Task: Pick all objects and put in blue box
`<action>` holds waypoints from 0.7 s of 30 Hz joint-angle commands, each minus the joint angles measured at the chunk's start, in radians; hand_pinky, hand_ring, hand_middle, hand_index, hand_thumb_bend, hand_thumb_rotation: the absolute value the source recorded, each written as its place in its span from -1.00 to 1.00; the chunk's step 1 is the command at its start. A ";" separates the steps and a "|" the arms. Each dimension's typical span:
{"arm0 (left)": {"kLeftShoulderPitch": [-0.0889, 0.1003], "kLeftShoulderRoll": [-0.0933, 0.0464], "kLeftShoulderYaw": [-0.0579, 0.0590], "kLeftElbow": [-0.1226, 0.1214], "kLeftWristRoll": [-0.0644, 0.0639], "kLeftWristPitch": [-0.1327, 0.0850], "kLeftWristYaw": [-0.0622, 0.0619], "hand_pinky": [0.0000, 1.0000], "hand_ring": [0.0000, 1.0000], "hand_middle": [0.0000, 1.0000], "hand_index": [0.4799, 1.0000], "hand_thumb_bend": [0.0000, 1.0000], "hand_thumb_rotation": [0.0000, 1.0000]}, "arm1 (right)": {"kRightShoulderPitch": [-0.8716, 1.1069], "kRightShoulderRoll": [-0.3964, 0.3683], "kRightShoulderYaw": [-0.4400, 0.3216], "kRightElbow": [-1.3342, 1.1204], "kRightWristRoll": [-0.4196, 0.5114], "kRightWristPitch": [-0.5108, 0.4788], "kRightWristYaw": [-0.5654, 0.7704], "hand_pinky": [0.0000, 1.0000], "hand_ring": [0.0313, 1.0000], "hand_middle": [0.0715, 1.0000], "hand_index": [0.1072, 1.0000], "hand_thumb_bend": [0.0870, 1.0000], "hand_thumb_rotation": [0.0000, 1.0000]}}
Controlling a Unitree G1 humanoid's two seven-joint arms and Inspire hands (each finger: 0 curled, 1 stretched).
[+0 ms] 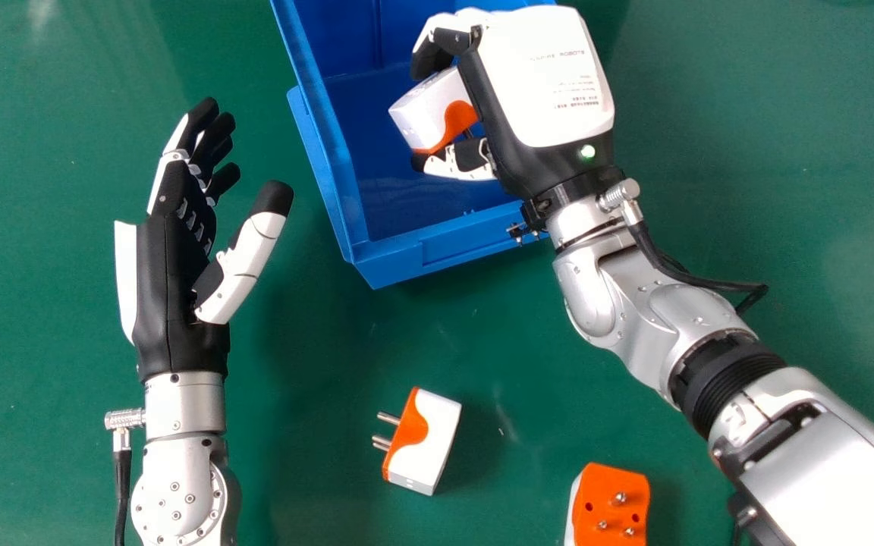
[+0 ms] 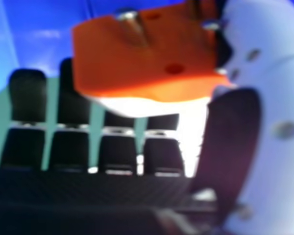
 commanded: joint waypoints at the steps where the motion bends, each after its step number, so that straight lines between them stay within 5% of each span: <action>1: -0.016 0.005 -0.001 -0.002 -0.001 -0.025 -0.003 0.73 0.78 0.75 0.49 0.60 0.06 | -0.051 0.005 0.009 0.004 0.008 0.011 0.002 -0.31 -0.12 -0.06 -0.14 -0.10 -1.00; 9: -0.013 0.004 -0.001 0.001 0.004 -0.025 0.003 0.74 0.78 0.75 0.50 0.60 0.06 | -0.069 0.019 0.045 0.041 0.004 0.050 0.053 -0.30 -0.10 -0.07 -0.10 -0.10 -1.00; 13: -0.012 0.006 -0.004 0.004 0.017 -0.030 0.014 0.74 0.77 0.75 0.49 0.60 0.06 | -0.073 0.020 0.073 0.050 -0.008 0.081 0.084 -0.30 -0.10 -0.07 -0.09 -0.10 -1.00; 16: -0.012 0.001 -0.004 0.004 0.011 -0.031 0.008 0.73 0.77 0.75 0.49 0.60 0.06 | -0.073 0.019 0.083 0.055 -0.003 0.085 0.099 -0.32 -0.11 -0.07 -0.08 -0.10 -1.00; 21: -0.010 0.003 -0.004 0.004 0.027 -0.028 0.029 0.73 0.77 0.75 0.49 0.60 0.06 | -0.069 0.021 0.097 0.052 0.001 0.119 0.149 -0.34 -0.12 -0.06 -0.08 -0.10 -1.00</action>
